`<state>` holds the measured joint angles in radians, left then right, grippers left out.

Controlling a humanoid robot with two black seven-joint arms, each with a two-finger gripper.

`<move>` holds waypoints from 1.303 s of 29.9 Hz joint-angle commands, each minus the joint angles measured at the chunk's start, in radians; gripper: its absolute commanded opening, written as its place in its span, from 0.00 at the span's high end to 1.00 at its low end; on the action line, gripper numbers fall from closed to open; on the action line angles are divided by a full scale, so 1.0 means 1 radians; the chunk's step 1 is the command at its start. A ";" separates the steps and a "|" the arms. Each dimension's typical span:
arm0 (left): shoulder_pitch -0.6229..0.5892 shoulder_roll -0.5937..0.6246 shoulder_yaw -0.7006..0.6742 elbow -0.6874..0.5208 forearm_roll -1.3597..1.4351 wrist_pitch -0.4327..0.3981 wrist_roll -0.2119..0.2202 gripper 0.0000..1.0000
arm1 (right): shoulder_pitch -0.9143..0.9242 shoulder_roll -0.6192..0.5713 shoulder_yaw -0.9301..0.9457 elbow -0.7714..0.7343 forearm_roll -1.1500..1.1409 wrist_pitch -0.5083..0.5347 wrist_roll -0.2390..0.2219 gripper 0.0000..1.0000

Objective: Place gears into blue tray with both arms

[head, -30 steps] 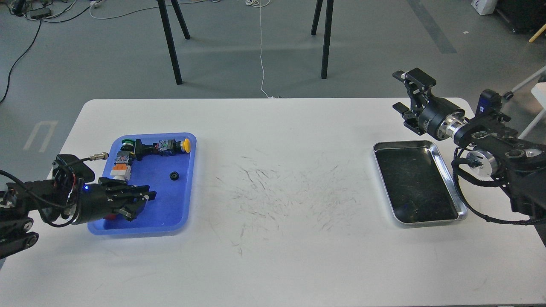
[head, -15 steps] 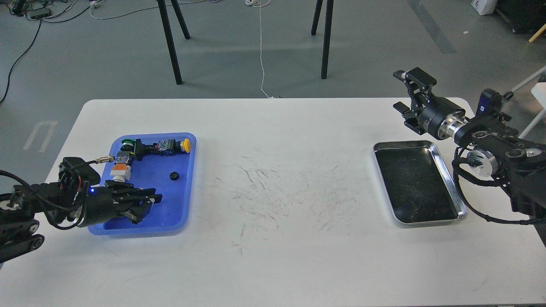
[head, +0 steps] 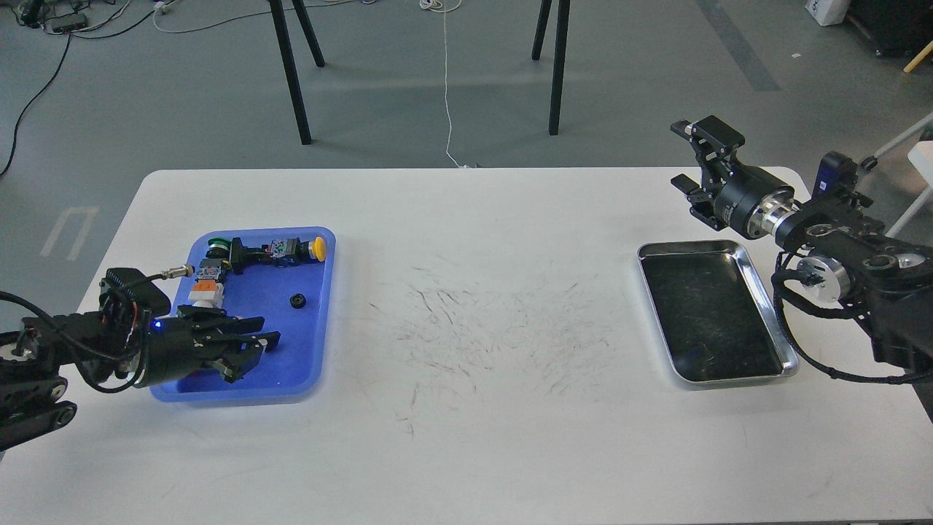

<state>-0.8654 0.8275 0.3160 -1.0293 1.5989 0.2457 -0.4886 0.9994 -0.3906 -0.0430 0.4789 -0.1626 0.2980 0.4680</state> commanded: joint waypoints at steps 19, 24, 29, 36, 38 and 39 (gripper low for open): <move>-0.044 -0.030 -0.196 0.001 -0.347 -0.085 0.000 0.19 | -0.008 -0.001 -0.009 -0.005 -0.001 0.001 -0.002 0.01; -0.047 -0.096 -0.265 0.009 -0.436 -0.088 0.000 0.11 | -0.015 -0.001 -0.012 -0.006 -0.001 0.001 -0.002 0.01; -0.052 -0.151 -0.348 0.023 -0.499 -0.091 0.000 0.06 | -0.025 -0.004 -0.018 -0.010 -0.003 0.000 -0.002 0.01; -0.070 -0.252 -0.455 0.095 -0.688 -0.128 0.000 0.01 | -0.039 0.003 -0.018 -0.063 -0.003 0.000 -0.002 0.01; -0.075 -0.309 -0.491 0.136 -0.723 -0.132 0.000 0.01 | -0.048 0.007 -0.015 -0.077 -0.003 0.000 -0.002 0.01; -0.078 -0.329 -0.509 0.152 -0.738 -0.134 0.000 0.01 | -0.048 0.007 -0.014 -0.080 -0.003 0.000 -0.002 0.01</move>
<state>-0.9361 0.5664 -0.1425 -0.9280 0.9116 0.1193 -0.4886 0.9588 -0.3876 -0.0612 0.4146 -0.1657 0.2975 0.4663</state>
